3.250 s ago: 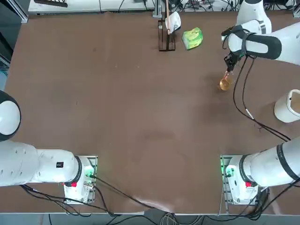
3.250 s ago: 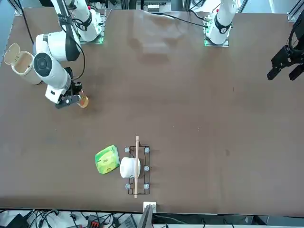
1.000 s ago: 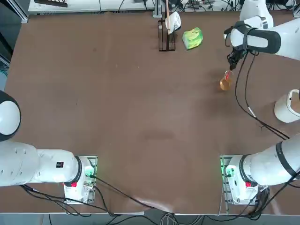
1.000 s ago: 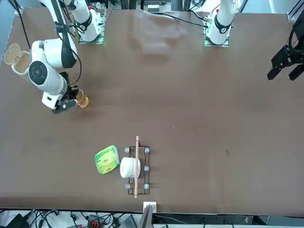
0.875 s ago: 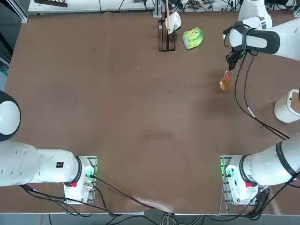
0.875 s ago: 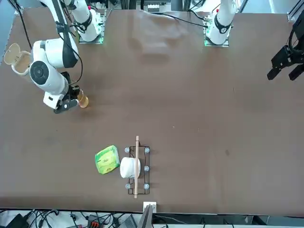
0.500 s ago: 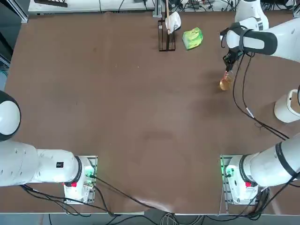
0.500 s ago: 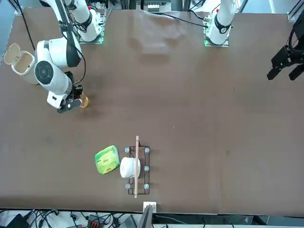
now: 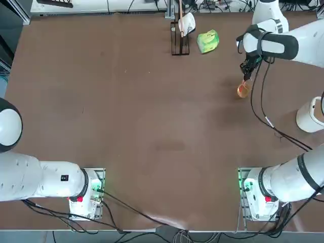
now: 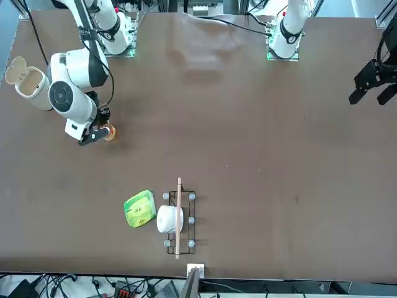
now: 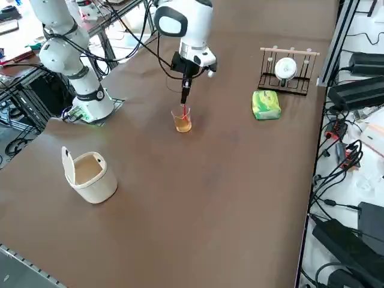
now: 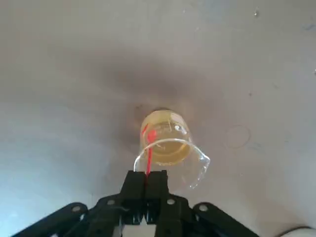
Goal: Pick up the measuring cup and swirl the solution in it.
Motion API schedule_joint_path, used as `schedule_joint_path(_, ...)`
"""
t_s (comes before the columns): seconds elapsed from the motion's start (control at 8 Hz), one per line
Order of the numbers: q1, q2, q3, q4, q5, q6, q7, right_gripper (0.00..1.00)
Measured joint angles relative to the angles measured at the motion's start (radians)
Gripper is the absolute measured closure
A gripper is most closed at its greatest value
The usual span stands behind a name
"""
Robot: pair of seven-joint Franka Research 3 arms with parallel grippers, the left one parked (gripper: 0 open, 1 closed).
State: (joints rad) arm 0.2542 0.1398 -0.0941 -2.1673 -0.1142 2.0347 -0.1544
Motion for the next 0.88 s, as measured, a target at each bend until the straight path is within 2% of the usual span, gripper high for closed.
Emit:
schedule_joint_path(0.38,-0.008,0.000,-0.011,-0.003,0.000,-0.011,-0.008,0.97)
schedule_joint_path(0.88,-0.070,-0.002,-0.017,-0.002,0.000,-0.008,-0.071,0.97)
